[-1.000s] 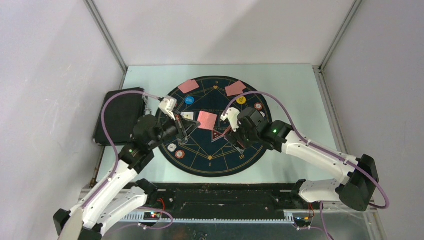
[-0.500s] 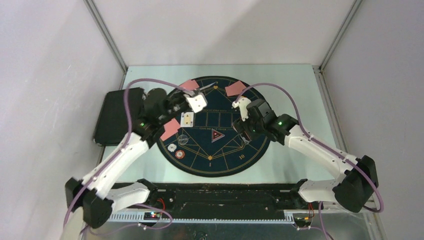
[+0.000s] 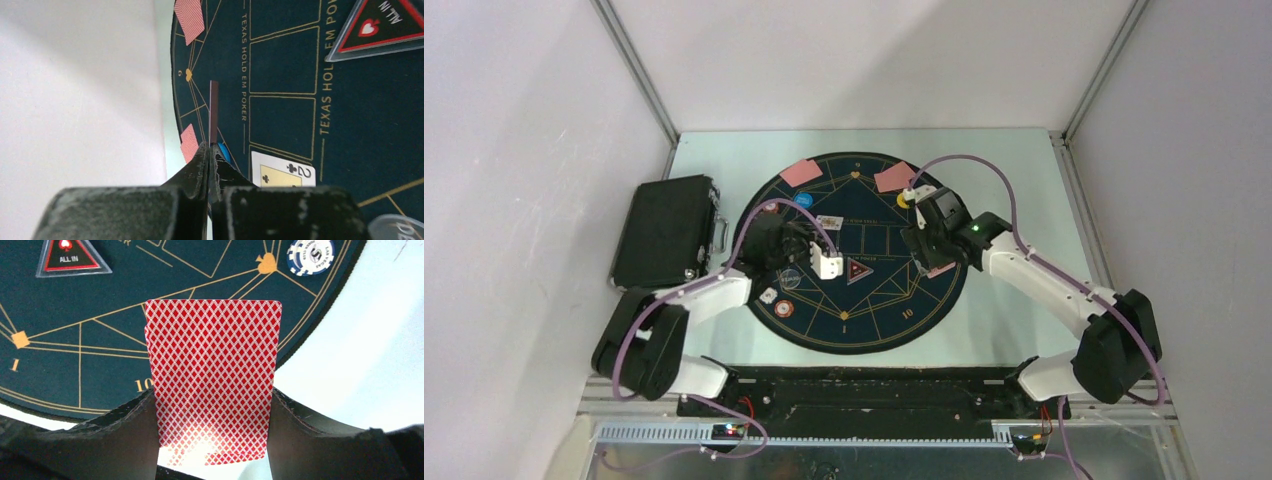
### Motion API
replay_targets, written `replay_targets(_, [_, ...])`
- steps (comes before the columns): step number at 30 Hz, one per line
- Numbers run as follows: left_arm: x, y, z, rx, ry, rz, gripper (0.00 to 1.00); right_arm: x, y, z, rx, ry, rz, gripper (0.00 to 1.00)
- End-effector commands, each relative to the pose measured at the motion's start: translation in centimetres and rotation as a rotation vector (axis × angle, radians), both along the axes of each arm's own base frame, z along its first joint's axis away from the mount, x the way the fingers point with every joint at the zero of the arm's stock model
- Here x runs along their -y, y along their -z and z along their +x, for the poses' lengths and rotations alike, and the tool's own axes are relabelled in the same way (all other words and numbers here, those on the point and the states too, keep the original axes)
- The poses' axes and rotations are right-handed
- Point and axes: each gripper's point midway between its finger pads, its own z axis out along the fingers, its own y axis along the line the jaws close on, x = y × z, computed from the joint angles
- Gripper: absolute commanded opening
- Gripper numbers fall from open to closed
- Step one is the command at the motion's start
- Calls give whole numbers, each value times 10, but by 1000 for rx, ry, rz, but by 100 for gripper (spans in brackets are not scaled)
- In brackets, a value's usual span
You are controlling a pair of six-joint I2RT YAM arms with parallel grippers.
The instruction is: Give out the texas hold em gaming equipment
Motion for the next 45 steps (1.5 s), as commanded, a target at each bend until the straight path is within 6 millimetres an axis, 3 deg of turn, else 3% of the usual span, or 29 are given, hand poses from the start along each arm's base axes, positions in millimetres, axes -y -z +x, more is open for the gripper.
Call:
replay_targets(1, [12, -2, 19, 172, 75, 19, 0, 1, -24, 22, 73, 65, 1, 0])
replay_targets(7, [7, 36, 28, 175, 61, 101, 0, -3, -26, 29, 73, 61, -5, 0])
replay_targets(11, [2, 53, 25, 98, 70, 170, 0, -4, -23, 32, 63, 61, -13, 0])
replay_targets(12, [-1, 65, 18, 46, 81, 205, 0, -4, -21, 33, 58, 62, -17, 0])
replay_targets(20, [-13, 86, 5, -100, 90, 308, 0, -7, -17, 37, 43, 58, -25, 0])
replay_targets(25, [-9, 85, 6, -117, 102, 292, 2, -8, -17, 36, 38, 56, -21, 0])
replay_targets(28, [-8, 85, 6, -136, 102, 289, 20, -8, -16, 35, 34, 54, -22, 0])
replay_targets(38, [-13, 81, 4, -190, 84, 317, 50, -6, -18, 34, 38, 56, -34, 0])
replay_targets(42, [-9, 63, -1, -231, 70, 254, 78, -6, -17, 34, 39, 49, -39, 0])
replay_targets(43, [-7, 57, -7, -254, 68, 228, 90, -7, -18, 35, 43, 47, -38, 0])
replay_targets(45, [-3, 40, -10, -275, 61, 180, 99, -8, -19, 35, 47, 41, -33, 0])
